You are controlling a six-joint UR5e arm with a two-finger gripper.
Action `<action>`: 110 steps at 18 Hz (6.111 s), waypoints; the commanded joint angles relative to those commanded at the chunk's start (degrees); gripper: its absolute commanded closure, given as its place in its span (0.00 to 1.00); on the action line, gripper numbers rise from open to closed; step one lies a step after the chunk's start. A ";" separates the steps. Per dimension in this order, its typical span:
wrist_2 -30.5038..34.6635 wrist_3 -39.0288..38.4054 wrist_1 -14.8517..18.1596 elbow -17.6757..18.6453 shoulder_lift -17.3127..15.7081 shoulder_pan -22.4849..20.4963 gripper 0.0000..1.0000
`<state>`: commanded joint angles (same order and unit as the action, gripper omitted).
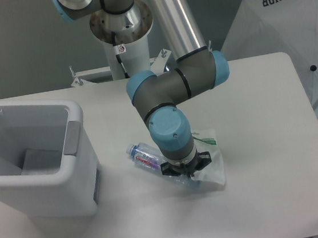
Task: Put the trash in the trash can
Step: 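Close the gripper on the plastic bag and lift it, then carry the bag over the white trash bin and lower it in, then open the gripper to drop the bag and rise from the bin, then move the open gripper over the clear water bottle and descend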
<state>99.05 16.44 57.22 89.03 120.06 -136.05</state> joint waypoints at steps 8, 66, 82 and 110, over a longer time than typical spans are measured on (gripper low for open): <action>-5.97 0.35 0.00 -0.62 -7.02 -2.54 1.00; -40.96 -7.47 -1.05 -2.99 -28.04 2.47 0.00; -33.16 -8.35 -0.53 -2.20 -14.52 -11.16 0.00; -9.84 -25.92 2.20 -1.76 2.19 -4.04 0.00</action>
<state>89.21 -9.49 59.41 87.28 122.25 -140.10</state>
